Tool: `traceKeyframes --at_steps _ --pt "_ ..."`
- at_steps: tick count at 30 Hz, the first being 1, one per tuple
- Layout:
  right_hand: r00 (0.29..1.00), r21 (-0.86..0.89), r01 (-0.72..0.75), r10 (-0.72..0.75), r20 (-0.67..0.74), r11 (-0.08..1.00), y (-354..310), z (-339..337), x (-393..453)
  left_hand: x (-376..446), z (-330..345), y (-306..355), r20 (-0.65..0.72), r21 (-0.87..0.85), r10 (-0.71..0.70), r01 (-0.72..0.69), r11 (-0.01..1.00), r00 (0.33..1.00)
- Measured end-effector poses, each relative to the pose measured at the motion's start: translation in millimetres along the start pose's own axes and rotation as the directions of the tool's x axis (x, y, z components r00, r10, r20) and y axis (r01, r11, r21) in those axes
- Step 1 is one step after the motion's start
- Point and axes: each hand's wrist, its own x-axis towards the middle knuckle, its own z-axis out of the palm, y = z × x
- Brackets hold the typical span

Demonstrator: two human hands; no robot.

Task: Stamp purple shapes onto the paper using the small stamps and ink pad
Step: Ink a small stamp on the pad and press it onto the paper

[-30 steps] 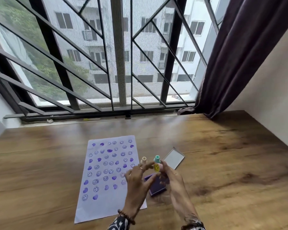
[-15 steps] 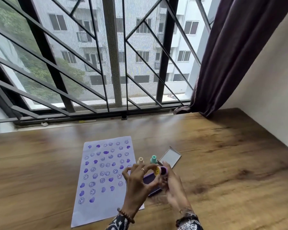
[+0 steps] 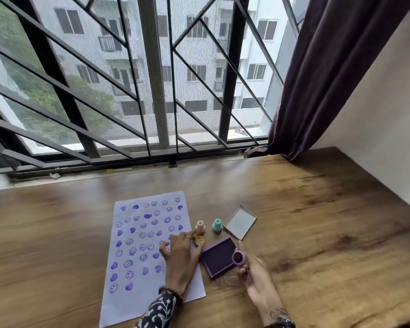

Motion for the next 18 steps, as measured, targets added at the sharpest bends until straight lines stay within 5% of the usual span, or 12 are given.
traceKeyframes --at_steps 3,7,12,15,18 --pt "1.0 0.042 0.0 0.001 -0.013 0.999 -1 -8 -2 -8 -3 -4 -0.049 -0.084 0.026 -0.03 0.996 0.998" --pt "0.996 0.128 -0.047 0.037 0.077 0.991 -3 -19 -3 -24 -6 -16 -0.017 -0.084 0.235 -0.236 0.968 0.972" --pt "0.986 -0.256 0.164 -0.149 0.079 0.953 -3 -19 -1 -34 -7 -21 0.162 -0.026 0.321 -0.321 0.947 0.933" --pt "0.938 -0.62 0.3 -0.342 0.053 0.725 -4 -7 -1 -33 -7 -20 0.198 -0.01 0.326 -0.331 0.944 0.924" --pt "0.85 -0.859 0.396 -0.483 0.21 0.324 -9 5 -4 -33 -6 -21 0.202 0.0 0.313 -0.319 0.948 0.928"
